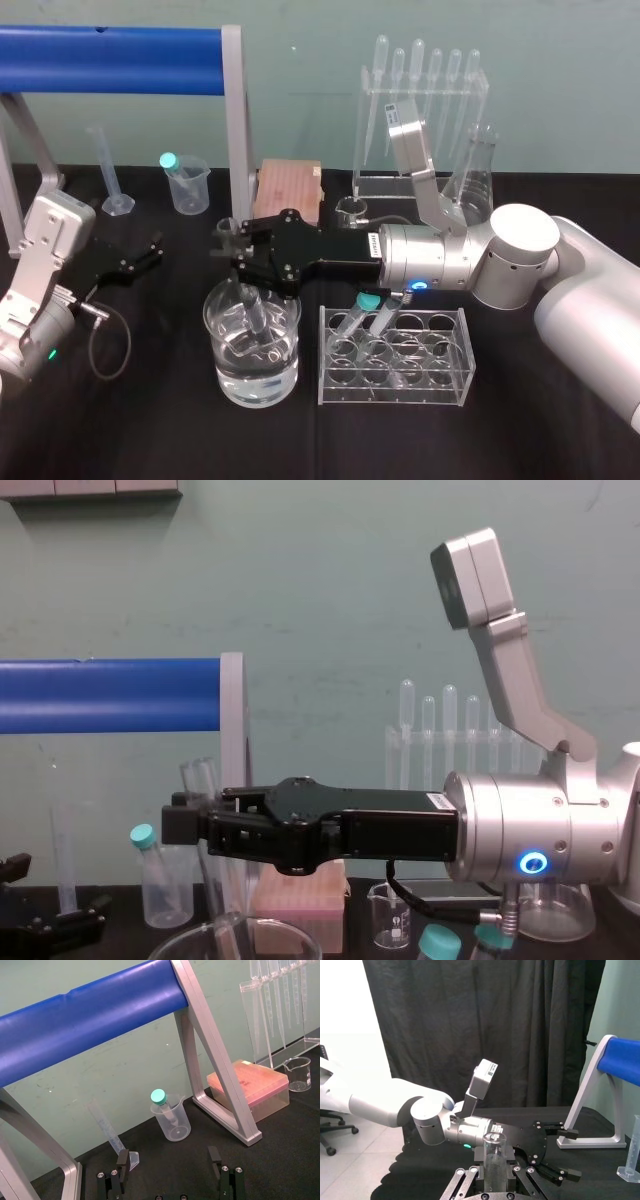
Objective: Hold the test tube with one hand and immerse one end into the beaker, then return it to the test tube rack.
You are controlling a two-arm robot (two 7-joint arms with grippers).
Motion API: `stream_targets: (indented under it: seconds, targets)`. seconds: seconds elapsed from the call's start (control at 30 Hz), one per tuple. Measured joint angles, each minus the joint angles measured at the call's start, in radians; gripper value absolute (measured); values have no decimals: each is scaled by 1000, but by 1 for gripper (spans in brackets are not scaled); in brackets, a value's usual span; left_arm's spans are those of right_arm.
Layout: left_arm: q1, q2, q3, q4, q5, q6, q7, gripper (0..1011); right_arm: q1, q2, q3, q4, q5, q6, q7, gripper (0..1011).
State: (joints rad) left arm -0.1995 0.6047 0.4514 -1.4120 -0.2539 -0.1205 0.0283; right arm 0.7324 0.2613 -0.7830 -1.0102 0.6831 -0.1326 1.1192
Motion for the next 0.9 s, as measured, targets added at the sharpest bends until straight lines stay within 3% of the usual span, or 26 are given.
stream_targets:
  seconds: [0.9]
  targets:
    - [0, 0, 0, 0, 0, 0, 0, 1000, 0, 0, 0, 0, 1, -1, 0, 225]
